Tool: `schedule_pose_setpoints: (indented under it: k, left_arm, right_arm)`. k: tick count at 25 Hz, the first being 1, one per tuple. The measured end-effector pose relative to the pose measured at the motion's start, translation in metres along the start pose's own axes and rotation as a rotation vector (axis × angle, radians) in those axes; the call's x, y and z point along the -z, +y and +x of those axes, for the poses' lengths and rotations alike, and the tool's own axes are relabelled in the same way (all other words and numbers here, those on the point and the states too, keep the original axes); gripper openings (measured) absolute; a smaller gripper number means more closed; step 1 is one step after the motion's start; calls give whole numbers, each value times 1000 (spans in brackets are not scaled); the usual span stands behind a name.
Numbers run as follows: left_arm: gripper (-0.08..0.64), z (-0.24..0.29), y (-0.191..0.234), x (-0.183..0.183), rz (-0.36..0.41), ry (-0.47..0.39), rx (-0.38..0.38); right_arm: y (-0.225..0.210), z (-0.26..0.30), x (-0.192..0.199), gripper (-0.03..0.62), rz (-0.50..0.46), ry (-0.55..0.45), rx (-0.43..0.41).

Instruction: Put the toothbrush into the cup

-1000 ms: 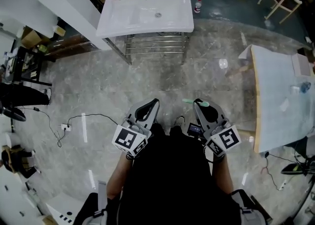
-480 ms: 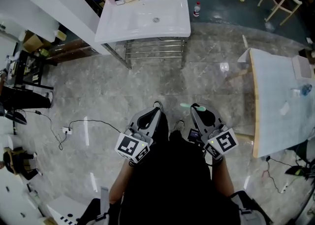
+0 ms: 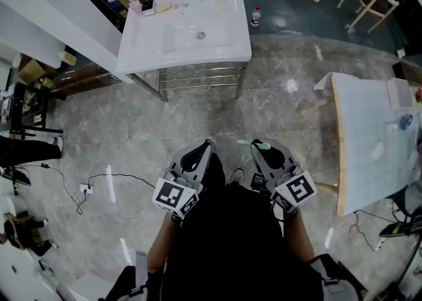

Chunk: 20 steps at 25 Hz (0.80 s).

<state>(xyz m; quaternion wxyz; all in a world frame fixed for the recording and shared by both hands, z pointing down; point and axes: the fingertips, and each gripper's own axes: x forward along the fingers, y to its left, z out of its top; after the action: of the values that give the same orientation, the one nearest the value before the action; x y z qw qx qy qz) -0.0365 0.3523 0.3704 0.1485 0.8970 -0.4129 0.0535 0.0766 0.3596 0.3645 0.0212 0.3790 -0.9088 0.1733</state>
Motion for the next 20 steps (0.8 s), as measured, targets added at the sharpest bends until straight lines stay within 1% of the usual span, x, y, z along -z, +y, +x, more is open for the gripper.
schedule_pose_setpoints:
  k: [3,5,10,14,16,18,20]
  left_arm:
    - [9,16,32,-15,11,-5,12]
    - [9,24,51,-25,29,-7,25]
    - [9,35,106,-44,80,-11,44]
    - [9,40,145,-50,69,0,65]
    - [9,41,158,-49,64,21,84]
    - [9,43,172,-46,76,63,96]
    - [9,47,182,-47,80,74,101]
  right_arm:
    - [-17,31,-22,37,-4,-39,55]
    - [-27,49,-31,37,10,-55,80]
    - [-33,104,-50,37,-1,-54,98]
    - [-33,144,-56,37,-6,-45,119]
    - [-31,156,-56,37,-6,-35,128]
    - [-31,167,-56,37,-7,-19,137]
    - [-35,174,-57,37,-6,-8,151]
